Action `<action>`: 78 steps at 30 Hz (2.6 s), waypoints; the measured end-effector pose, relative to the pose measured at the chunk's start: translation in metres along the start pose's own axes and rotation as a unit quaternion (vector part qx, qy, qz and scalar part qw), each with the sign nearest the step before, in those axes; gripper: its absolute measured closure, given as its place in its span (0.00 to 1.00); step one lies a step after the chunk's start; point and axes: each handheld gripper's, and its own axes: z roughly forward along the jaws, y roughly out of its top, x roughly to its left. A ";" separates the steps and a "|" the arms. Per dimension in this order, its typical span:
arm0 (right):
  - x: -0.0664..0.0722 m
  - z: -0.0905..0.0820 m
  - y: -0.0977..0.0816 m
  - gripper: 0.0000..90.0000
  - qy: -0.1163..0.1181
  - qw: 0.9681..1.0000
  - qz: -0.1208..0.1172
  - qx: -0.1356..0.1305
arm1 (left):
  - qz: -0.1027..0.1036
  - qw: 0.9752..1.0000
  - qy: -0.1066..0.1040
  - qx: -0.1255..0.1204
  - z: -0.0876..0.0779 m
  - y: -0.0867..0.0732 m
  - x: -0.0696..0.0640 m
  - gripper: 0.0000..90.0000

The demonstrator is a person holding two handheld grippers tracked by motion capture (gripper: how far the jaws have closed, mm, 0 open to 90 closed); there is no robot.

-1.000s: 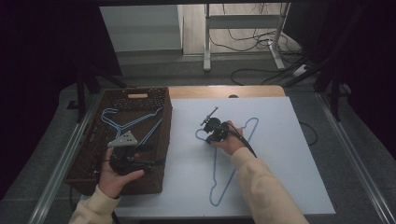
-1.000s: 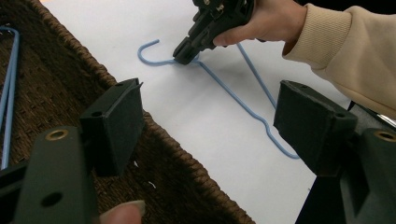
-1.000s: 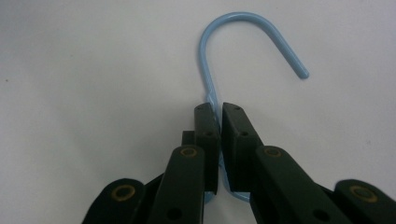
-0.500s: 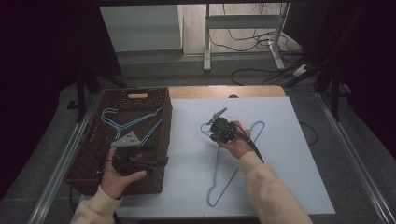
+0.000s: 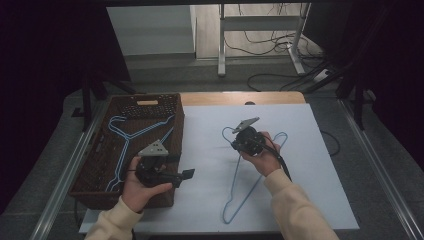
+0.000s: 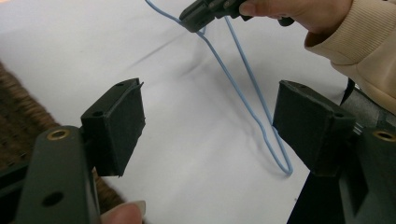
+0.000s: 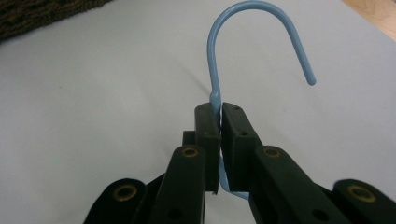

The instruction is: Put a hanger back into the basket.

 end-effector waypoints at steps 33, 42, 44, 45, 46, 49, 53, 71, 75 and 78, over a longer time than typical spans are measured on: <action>-0.011 0.033 -0.002 0.77 0.033 0.998 0.029 0.047 | -0.019 0.997 -0.029 0.068 0.067 0.018 -0.019 0.27; -0.010 0.061 0.004 0.78 0.044 0.992 0.016 0.115 | -0.016 0.997 -0.033 0.066 0.066 0.017 -0.019 0.27; -0.008 0.063 0.004 0.81 0.042 0.992 0.012 0.122 | -0.012 0.997 -0.032 0.071 0.066 0.018 -0.018 0.27; -0.008 0.063 0.004 0.85 0.046 0.991 0.012 0.124 | -0.015 0.997 -0.032 0.069 0.067 0.017 -0.019 0.27; -0.008 0.064 0.005 0.90 0.051 0.991 0.010 0.125 | -0.015 0.997 -0.032 0.069 0.067 0.017 -0.019 0.27; -0.008 0.065 0.007 0.96 0.058 0.989 0.013 0.134 | -0.012 0.997 -0.034 0.070 0.069 0.017 -0.020 0.27; -0.007 0.064 0.008 0.96 0.054 0.989 0.006 0.136 | -0.012 0.997 -0.034 0.072 0.072 0.016 -0.022 0.27; -0.002 0.004 0.005 0.96 0.004 1.000 0.008 0.016 | -0.033 0.994 -0.029 0.102 0.137 0.017 -0.037 0.34; -0.001 -0.003 0.003 0.96 0.001 1.000 0.011 0.003 | -0.057 0.992 -0.026 0.111 0.159 0.016 -0.031 0.41; -0.001 -0.008 0.002 0.96 -0.002 1.000 0.013 -0.005 | -0.077 0.990 -0.034 0.115 0.171 0.014 -0.026 0.52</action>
